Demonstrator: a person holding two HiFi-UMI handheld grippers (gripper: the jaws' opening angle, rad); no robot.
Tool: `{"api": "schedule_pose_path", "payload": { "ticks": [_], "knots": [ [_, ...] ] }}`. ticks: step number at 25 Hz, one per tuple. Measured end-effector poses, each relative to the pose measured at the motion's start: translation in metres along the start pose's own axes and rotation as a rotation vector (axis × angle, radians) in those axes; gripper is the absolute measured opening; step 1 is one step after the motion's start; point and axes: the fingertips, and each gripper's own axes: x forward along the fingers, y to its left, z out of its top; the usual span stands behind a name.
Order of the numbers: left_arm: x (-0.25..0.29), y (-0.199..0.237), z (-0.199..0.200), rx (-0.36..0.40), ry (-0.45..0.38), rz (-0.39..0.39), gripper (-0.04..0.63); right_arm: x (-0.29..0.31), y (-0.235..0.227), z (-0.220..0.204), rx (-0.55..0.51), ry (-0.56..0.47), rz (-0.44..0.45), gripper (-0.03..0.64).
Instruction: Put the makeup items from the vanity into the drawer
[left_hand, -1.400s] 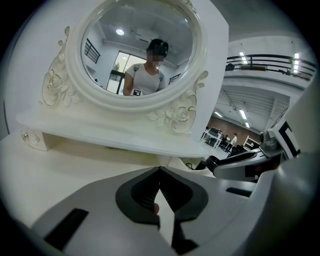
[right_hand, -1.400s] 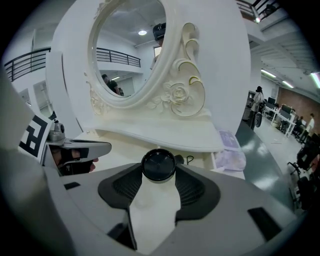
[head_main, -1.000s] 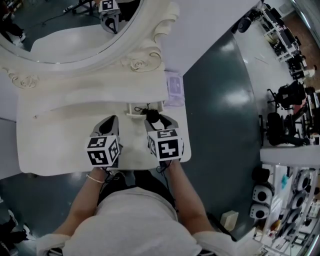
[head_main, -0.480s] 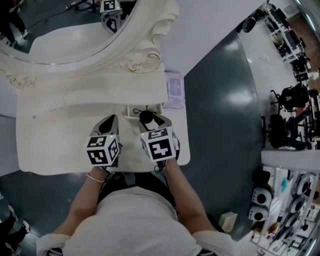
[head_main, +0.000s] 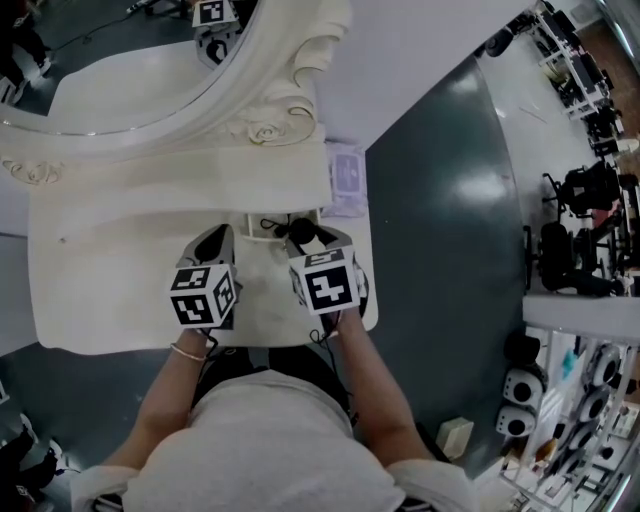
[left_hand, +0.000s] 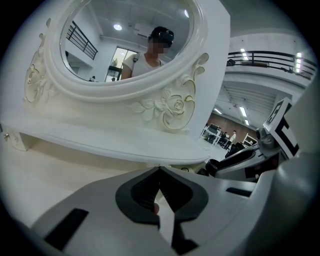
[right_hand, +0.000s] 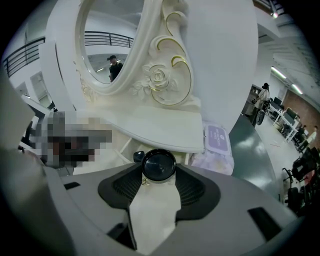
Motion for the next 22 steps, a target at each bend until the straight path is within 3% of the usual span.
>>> {"api": "schedule_pose_path", "payload": {
  "ticks": [22],
  "knots": [
    [0.018,0.004,-0.004,-0.018,0.005,0.002,0.003,0.014,-0.006,0.008,0.039,-0.026,0.049,0.216]
  ]
}}
